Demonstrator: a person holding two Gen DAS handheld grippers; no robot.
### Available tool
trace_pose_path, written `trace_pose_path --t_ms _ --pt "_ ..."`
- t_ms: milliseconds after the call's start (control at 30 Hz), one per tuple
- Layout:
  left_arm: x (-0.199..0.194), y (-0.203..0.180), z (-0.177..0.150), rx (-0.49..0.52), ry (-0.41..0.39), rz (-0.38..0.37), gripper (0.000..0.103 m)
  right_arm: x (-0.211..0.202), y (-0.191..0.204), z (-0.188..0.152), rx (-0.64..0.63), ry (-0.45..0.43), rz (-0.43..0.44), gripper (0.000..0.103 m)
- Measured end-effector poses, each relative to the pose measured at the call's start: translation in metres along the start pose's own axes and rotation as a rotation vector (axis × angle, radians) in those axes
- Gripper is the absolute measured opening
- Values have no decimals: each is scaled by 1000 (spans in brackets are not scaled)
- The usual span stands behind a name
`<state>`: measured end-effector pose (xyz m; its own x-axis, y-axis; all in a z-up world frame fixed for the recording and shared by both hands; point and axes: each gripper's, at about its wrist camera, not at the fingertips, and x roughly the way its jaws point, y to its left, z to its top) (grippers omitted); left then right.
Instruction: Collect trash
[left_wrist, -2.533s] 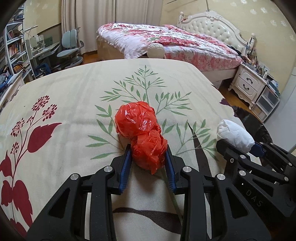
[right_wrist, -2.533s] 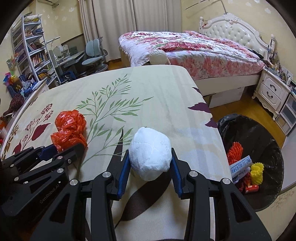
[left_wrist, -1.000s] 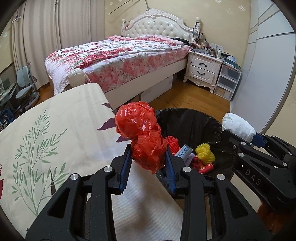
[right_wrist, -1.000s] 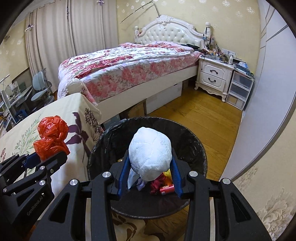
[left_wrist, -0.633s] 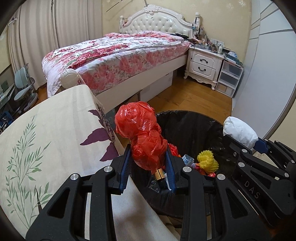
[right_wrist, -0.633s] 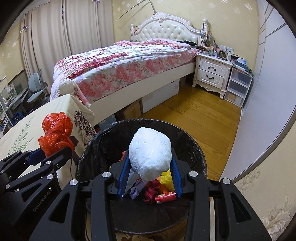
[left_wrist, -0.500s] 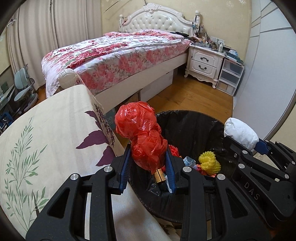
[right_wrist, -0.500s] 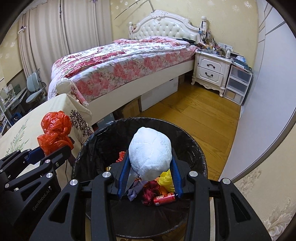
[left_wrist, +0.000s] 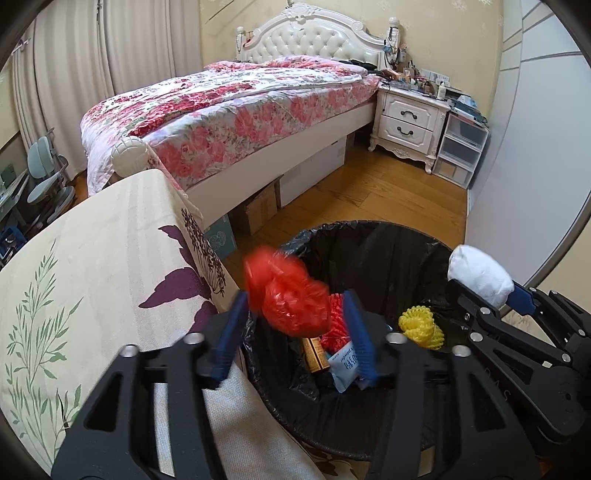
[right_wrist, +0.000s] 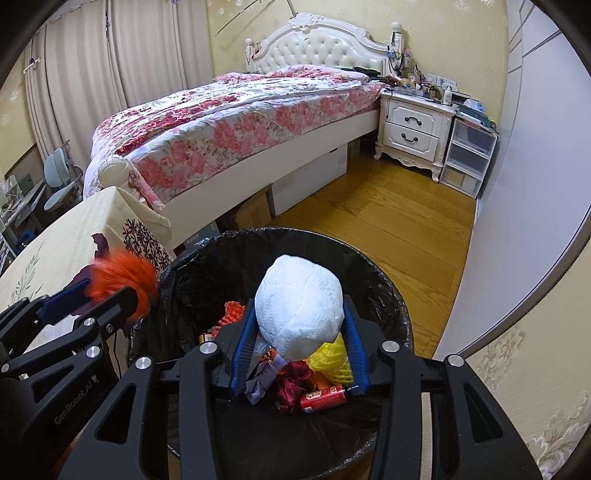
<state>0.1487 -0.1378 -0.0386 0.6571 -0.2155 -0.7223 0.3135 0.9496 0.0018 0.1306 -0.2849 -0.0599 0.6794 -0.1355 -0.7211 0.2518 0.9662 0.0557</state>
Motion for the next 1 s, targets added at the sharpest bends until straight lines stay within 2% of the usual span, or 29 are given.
trace_pose_path --t_ms 33,67,133,267,433,700,1000 --pt "-1 1 0 -4 -5 0 59 -1 0 0 1 -4 -3 56" --pt "-2 1 1 -3 -6 1 60 -2 -1 0 2 -9 -9 57" --pt "-2 1 1 1 -9 11 70 -4 -3 1 6 -13 -18 58" --pt "-6 6 0 -9 -18 23 78 -11 -6 1 19 -31 -44 69" --pt "-15 13 -3 -17 -32 56 87 -20 -6 0 15 -50 -75 76" --pt "-39 25 -15 -37 -60 86 90 -39 3 -6 9 -78 -93 81" --pt "-67 42 -38 -42 -85 126 90 -62 25 -26 -18 -87 -66 84"
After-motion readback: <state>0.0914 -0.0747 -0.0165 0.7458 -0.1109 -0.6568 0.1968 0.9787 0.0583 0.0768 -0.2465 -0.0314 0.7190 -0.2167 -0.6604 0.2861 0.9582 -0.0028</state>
